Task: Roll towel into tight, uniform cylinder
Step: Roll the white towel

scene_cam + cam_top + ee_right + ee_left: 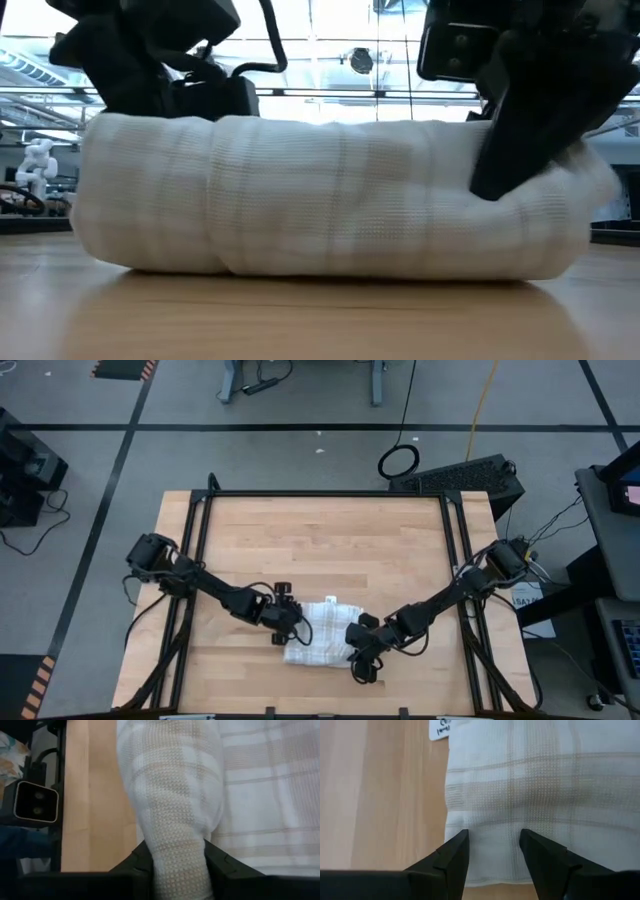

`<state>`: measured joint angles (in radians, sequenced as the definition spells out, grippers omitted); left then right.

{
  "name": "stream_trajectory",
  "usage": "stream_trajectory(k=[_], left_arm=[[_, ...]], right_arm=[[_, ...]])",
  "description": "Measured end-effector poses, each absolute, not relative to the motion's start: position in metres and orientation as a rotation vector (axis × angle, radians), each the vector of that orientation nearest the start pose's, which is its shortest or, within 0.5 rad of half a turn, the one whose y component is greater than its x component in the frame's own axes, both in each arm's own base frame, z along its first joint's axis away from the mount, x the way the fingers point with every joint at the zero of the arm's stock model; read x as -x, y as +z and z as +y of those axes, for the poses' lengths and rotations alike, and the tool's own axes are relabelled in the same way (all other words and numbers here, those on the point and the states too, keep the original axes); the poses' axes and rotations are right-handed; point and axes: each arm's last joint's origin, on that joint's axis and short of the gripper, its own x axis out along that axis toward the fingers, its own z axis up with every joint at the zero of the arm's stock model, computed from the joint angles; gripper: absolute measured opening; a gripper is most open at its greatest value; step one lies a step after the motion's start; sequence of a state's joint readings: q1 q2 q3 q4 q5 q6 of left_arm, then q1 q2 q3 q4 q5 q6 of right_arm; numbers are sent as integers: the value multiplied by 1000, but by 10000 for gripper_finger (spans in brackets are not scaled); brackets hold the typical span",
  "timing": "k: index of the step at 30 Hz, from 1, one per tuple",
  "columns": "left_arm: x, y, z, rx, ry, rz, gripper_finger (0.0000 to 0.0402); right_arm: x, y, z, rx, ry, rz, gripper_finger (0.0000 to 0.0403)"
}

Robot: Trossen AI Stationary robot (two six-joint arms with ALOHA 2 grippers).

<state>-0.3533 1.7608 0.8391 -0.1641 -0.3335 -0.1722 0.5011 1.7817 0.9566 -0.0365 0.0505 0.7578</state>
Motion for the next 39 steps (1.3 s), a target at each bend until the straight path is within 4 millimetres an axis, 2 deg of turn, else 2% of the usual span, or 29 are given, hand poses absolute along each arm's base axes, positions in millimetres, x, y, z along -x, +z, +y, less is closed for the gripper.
stream_trajectory(k=[4, 7, 11, 14, 16, 19, 21, 23, 26, 29, 34, 39], left_arm=[[-300, 121, -95, -250, 57, 983, 187], [-301, 131, -91, -250, 74, 1019, 187], [-303, 164, -87, -201, 119, 1046, 187], [-298, 189, -86, -161, 141, 1045, 187], [-293, 205, -87, -70, 151, 1010, 187], [-290, 230, -94, 162, 90, 919, 187], [-289, 238, -103, 264, 9, 881, 187], [-288, 244, -116, 296, -75, 837, 187], [-283, 247, -140, 284, -166, 791, 203], [-277, 242, -165, 205, -245, 773, 244], [-272, 224, -188, 135, -153, 774, 327], [-277, 197, -205, -13, -118, 752, 345]], right_arm=[[-305, 149, 168, -480, 71, 954, 84], [-304, 148, 167, -486, 57, 965, 84], [-304, 148, 167, -491, 56, 962, 84], [-305, 148, 166, -493, 54, 962, 84], [-305, 148, 166, -494, 53, 963, 84], [-305, 148, 166, -499, 60, 967, 84], [-306, 148, 164, -508, 69, 972, 84], [-307, 149, 163, -520, 67, 974, 84], [-309, 149, 159, -549, 46, 973, 84], [-310, 149, 156, -560, 51, 979, 84], [-311, 149, 154, -562, 47, 978, 84], [-312, 149, 153, -561, 46, 978, 84]])
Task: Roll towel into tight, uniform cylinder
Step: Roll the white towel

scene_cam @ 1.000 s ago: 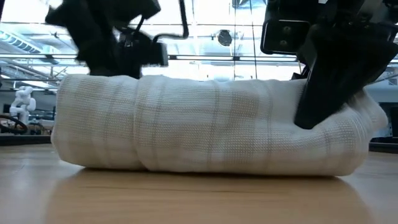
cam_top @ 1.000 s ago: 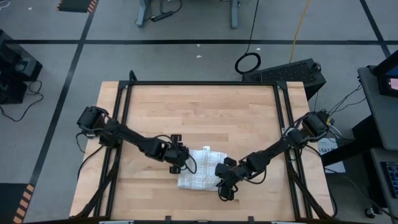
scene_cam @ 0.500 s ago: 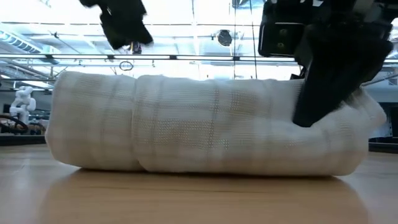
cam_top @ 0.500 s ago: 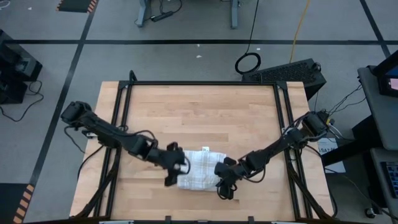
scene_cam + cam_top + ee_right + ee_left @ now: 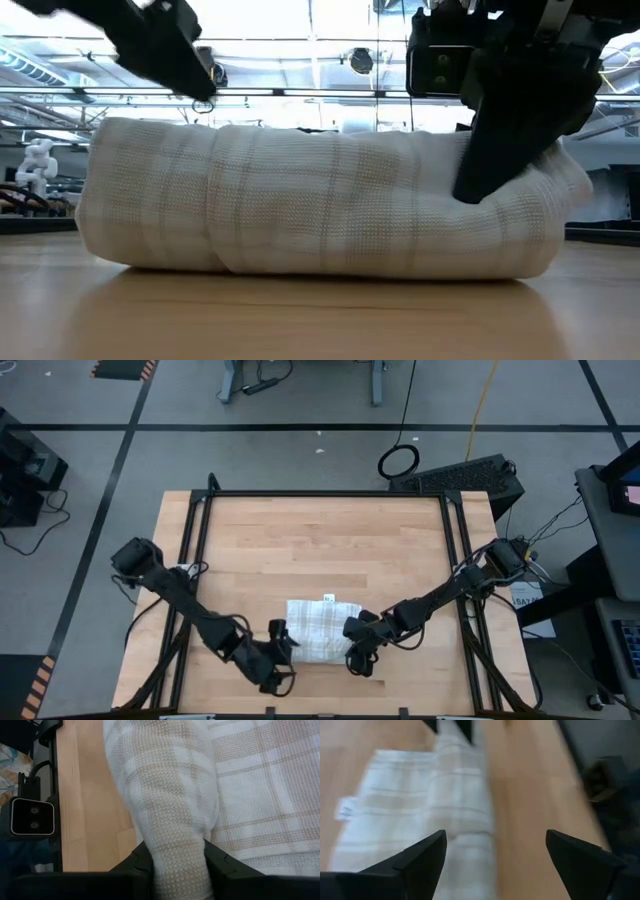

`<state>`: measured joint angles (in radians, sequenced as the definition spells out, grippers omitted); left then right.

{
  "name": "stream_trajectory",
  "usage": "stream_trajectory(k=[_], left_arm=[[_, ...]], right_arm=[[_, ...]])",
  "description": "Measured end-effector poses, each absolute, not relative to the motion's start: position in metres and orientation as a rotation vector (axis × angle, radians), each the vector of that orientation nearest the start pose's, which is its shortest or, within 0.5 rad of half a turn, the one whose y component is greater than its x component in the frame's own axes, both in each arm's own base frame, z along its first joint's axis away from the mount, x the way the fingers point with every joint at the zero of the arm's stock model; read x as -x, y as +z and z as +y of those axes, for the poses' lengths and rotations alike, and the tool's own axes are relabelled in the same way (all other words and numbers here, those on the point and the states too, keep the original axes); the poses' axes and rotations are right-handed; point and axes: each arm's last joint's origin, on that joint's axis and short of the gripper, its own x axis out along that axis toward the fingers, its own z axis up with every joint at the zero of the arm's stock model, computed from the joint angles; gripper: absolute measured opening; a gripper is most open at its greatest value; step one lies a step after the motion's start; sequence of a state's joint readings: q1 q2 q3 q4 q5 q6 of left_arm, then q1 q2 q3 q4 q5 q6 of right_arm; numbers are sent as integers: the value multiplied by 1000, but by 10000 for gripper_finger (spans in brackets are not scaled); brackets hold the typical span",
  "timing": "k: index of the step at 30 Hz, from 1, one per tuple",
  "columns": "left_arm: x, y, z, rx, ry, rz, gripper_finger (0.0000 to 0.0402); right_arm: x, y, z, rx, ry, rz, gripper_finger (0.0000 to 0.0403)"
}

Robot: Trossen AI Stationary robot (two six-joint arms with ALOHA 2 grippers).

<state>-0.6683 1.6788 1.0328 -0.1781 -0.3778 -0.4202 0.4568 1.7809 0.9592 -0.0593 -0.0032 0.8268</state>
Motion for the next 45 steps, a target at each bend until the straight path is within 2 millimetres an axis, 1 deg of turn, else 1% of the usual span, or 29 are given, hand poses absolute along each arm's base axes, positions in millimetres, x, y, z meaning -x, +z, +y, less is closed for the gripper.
stream_trajectory(k=[3, 6, 9, 16, 20, 25, 28, 30, 31, 34, 37, 40, 42, 45], left_arm=[[-283, 184, -207, -84, -60, 730, 339], [-285, 176, -208, -116, -14, 720, 337], [-287, 169, -209, -138, -31, 741, 336], [-287, 142, -219, -174, -55, 791, 336], [-288, 135, -219, -202, -27, 802, 336], [-288, 135, -217, -256, 39, 776, 336], [-292, 146, -220, -300, 32, 742, 336], [-296, 154, -224, -288, 21, 713, 336], [-297, 156, -225, -277, 14, 711, 336], [-296, 152, -225, -225, 22, 738, 336], [-294, 145, -219, -190, 75, 800, 336], [-293, 143, -213, -155, 118, 830, 334], [-295, 143, -212, -137, 112, 835, 324], [-299, 143, -211, -79, 79, 844, 284]], right_arm=[[-312, 149, 153, -561, 46, 978, 84], [-312, 149, 153, -562, 48, 979, 84], [-312, 148, 153, -562, 48, 980, 84], [-312, 148, 152, -565, 47, 983, 84], [-313, 148, 150, -577, 60, 995, 84], [-314, 148, 149, -591, 75, 1006, 84], [-314, 148, 148, -601, 88, 1017, 84], [-314, 148, 148, -604, 89, 1019, 84], [-314, 148, 148, -604, 89, 1019, 84], [-314, 148, 147, -606, 87, 1018, 84], [-314, 148, 147, -607, 86, 1018, 84], [-314, 148, 147, -608, 84, 1018, 84], [-314, 148, 147, -610, 88, 1020, 84], [-314, 148, 147, -621, 104, 1033, 84]])
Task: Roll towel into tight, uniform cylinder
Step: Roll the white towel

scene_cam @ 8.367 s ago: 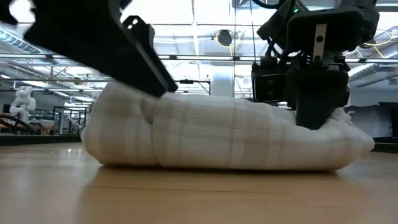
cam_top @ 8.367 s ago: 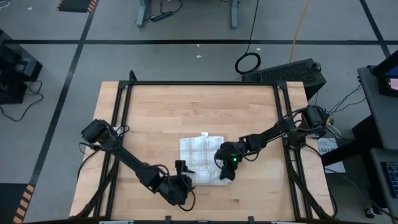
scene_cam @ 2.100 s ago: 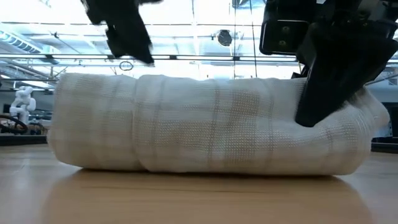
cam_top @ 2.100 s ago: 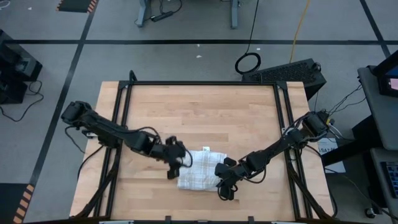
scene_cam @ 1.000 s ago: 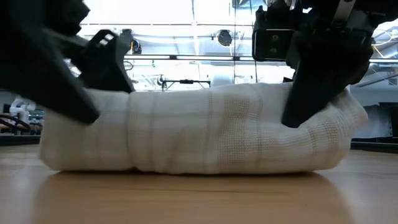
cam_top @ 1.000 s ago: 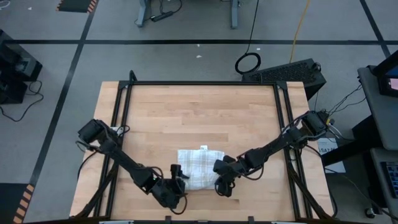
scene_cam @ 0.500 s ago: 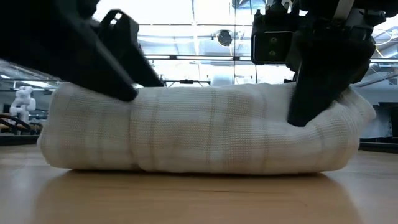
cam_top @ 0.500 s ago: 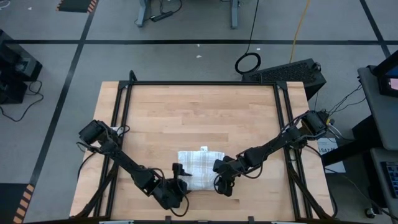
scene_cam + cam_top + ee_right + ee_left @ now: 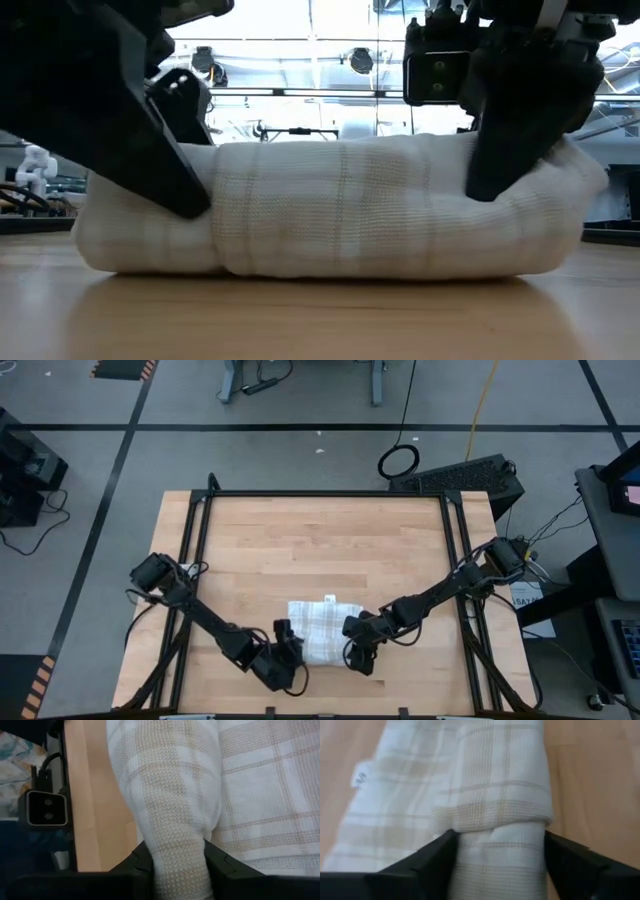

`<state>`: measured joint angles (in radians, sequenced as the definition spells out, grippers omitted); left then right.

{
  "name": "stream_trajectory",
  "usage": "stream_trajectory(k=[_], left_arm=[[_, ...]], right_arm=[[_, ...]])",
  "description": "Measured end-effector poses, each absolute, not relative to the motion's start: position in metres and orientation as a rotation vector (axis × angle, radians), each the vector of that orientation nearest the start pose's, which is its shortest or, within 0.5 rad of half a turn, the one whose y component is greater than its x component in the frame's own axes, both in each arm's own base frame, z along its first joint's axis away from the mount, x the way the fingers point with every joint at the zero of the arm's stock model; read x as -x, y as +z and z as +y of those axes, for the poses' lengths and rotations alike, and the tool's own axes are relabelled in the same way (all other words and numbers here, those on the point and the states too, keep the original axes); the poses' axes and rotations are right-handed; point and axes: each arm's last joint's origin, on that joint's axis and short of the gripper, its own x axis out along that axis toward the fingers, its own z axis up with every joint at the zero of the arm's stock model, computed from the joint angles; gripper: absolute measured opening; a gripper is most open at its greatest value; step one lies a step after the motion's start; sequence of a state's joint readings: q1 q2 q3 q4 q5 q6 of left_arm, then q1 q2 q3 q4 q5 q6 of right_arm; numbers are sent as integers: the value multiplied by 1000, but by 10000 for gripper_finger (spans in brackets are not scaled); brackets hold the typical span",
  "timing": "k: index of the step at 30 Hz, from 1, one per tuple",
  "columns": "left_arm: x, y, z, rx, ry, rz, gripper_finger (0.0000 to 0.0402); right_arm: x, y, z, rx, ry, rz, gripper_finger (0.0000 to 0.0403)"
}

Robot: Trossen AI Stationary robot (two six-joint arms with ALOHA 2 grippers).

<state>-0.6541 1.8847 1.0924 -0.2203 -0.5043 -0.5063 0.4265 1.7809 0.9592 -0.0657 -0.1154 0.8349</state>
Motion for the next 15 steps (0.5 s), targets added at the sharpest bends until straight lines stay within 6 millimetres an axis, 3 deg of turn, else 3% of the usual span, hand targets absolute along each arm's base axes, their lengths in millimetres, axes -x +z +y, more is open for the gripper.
stream_trajectory(k=[10, 15], left_arm=[[-300, 142, -205, 113, 48, 944, 59], [-307, 144, -204, 230, -85, 982, 53]], right_arm=[[-319, 150, 139, -743, 199, 1090, 84], [-322, 153, 136, -776, 333, 1112, 84]])
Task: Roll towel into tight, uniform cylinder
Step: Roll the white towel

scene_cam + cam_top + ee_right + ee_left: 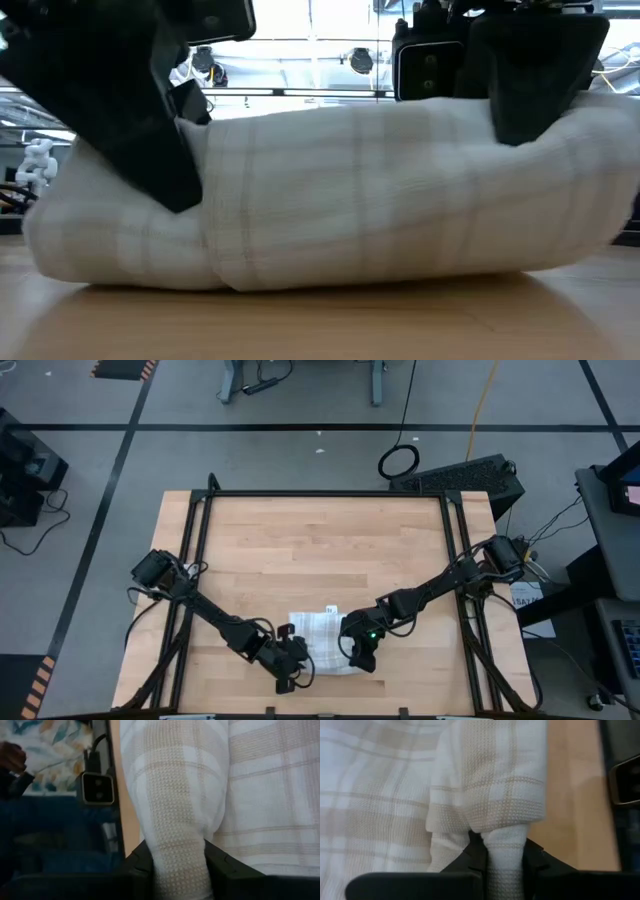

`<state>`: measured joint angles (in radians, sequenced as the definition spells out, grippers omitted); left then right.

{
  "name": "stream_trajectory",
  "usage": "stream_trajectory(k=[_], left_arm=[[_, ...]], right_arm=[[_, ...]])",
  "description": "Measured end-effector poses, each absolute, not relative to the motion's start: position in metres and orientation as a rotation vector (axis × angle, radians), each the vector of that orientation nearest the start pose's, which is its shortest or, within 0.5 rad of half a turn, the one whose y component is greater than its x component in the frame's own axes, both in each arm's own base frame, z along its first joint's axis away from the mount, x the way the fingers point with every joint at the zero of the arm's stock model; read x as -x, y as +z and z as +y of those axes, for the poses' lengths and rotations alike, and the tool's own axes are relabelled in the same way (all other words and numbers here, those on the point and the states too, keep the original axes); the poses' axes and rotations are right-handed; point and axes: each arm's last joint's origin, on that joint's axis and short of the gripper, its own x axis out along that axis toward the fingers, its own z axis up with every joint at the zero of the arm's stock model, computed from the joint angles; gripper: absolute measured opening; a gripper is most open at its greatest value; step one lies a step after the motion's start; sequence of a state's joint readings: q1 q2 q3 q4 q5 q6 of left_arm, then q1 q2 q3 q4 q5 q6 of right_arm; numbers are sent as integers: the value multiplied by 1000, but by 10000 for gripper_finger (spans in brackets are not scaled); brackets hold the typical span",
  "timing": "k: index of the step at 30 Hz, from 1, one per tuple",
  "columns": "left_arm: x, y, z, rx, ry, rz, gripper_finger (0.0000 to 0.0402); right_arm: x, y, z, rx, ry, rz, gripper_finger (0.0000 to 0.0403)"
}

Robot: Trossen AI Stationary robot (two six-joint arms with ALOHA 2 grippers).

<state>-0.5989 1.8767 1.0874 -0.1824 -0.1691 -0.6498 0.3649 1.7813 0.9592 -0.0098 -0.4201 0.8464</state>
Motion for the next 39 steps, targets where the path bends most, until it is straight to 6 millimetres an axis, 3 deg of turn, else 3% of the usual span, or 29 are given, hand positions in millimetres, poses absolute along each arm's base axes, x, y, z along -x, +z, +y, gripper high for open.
stream_trajectory(k=[6, 12, 19, 25, 31, 39], left_arm=[[-322, 147, -191, 358, -192, 999, 56], [-332, 146, -171, 405, -228, 1031, 57], [-339, 145, -155, 491, -250, 1065, 57], [-342, 145, -148, 546, -213, 1073, 57], [-344, 145, -143, 608, -190, 1086, 57], [-344, 144, -142, 616, -177, 1097, 57]], right_arm=[[-321, 153, 135, -755, 393, 1129, 107], [-320, 156, 133, -729, 409, 1132, 187], [-303, 186, 124, -574, 342, 1073, 286], [-278, 213, 153, -336, 266, 902, 323], [-263, 201, 194, -221, 217, 828, 355], [-265, 170, 206, -97, 31, 791, 384]])
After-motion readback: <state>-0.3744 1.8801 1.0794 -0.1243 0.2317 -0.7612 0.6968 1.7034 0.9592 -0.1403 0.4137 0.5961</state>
